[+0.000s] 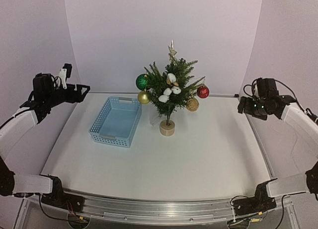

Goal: Decorate the small christmas tree

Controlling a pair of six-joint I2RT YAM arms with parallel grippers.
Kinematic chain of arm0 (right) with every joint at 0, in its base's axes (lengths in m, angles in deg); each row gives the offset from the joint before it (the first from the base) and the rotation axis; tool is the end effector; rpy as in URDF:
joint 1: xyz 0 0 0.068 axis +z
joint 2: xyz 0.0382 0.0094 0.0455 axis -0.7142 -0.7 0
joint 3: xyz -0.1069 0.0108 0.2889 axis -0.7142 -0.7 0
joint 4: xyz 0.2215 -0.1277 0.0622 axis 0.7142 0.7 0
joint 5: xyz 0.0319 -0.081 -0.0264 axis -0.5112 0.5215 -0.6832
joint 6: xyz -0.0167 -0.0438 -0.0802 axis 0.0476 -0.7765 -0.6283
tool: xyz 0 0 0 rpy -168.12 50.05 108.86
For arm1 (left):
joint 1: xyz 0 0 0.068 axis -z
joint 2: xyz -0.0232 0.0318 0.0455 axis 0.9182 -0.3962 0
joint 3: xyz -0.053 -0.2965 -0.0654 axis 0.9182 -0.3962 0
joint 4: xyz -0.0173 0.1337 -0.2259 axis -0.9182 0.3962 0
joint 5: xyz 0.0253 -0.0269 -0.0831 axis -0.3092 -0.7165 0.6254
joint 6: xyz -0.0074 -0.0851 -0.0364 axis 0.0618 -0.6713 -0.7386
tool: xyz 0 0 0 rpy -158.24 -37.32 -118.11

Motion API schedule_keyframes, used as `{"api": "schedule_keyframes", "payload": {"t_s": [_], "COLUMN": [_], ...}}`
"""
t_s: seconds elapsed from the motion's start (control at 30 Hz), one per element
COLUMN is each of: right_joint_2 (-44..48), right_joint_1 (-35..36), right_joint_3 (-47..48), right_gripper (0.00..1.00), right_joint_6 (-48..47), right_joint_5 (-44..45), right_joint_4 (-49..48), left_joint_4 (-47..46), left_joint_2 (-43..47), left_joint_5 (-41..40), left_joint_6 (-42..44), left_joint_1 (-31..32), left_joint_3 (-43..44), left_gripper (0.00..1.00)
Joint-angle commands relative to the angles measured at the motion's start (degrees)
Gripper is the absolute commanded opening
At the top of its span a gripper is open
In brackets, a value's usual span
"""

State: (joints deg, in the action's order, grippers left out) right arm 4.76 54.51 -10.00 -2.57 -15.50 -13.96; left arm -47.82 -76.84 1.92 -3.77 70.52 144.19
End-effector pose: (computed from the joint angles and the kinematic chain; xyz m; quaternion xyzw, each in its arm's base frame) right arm 0.2863 0.0229 0.3383 0.1140 0.8862 -0.0213 0.4485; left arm 0.2880 -0.0490 0.3685 0.1389 0.7682 -0.1606 0.6039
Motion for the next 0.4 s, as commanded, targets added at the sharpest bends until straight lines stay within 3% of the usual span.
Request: {"api": "schedule_keyframes", "payload": {"t_s": [0.0, 0.17, 0.37], "right_joint_2": [5.16, 10.86, 14.40], "right_joint_1": [0.18, 0.19, 0.18], "right_joint_3": [-9.02, -18.30, -24.42], "right_gripper": [0.91, 0.92, 0.87], "right_joint_6": [7.68, 15.18, 19.80], "right_joint_5": [4.71, 10.56, 13.08], "right_joint_4": [-3.37, -6.01, -7.61], "left_joint_4": [-2.01, -3.88, -3.24], "left_joint_2": [5.67, 8.36, 8.53], "left_joint_5": [-3.75, -2.13, 0.33], "left_joint_6": [-2.10, -2.01, -2.85], "left_joint_1": [-5.01, -8.71, -9.61], "left_joint_3": [-10.72, -19.72, -22.62], "left_gripper": [0.96, 0.99, 1.00]}}
